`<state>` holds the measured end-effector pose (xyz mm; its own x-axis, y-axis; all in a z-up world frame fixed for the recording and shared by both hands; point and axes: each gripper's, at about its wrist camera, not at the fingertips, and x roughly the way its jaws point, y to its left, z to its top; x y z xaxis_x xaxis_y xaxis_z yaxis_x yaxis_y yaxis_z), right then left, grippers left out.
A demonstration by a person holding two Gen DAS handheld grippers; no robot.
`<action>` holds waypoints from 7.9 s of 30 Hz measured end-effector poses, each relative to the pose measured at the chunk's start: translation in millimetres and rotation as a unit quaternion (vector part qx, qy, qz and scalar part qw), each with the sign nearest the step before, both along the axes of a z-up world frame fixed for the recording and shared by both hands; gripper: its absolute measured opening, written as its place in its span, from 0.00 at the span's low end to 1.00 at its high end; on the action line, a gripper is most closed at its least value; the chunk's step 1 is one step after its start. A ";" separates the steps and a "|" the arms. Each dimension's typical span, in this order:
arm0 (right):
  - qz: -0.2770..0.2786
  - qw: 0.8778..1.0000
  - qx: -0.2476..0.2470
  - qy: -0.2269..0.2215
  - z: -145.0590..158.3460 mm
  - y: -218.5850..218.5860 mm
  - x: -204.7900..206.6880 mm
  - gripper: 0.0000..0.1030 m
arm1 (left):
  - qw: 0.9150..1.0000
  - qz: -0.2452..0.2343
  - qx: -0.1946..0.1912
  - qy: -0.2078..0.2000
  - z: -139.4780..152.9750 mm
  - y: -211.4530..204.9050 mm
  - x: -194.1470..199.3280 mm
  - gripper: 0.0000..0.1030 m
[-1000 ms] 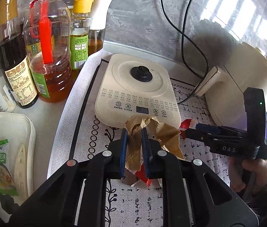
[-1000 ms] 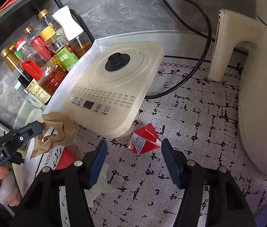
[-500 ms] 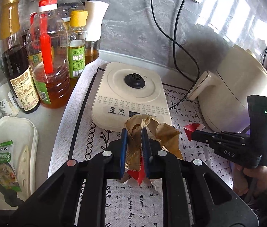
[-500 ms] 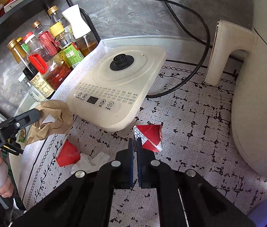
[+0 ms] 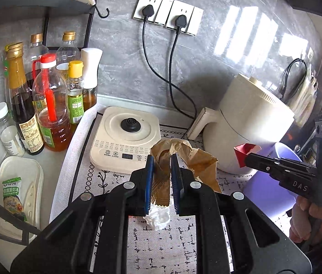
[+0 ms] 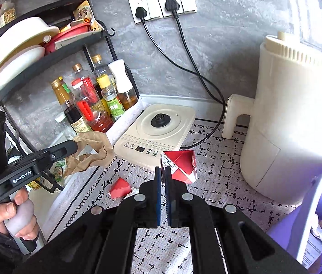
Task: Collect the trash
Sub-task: 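Carry the paper bag and red carton to the lavender bucket and release, then move both tools back to the red-white carton and crumpled tissue, then grasp the red-white carton with the left tool while the right tool grasps the tissue, then carry the carton and tissue over the lavender bucket and open both tools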
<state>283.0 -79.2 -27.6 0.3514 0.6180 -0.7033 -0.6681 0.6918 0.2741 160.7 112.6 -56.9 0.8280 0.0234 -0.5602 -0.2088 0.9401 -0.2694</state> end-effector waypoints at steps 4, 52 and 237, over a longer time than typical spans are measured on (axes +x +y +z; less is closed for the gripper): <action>-0.010 1.000 0.005 -0.020 19.7 -25.1 -11.7 0.04 | 1.000 -0.020 0.003 -0.009 10.8 -21.7 -1.8 0.15; -0.296 0.953 0.004 -0.069 57.7 -406.0 -39.3 0.77 | 0.977 -0.209 -0.021 -0.024 15.3 -328.3 108.4 0.40; -0.282 0.959 0.035 -0.017 24.7 -415.9 -10.7 0.86 | 0.971 -0.235 0.024 0.046 -2.2 -353.3 99.2 0.28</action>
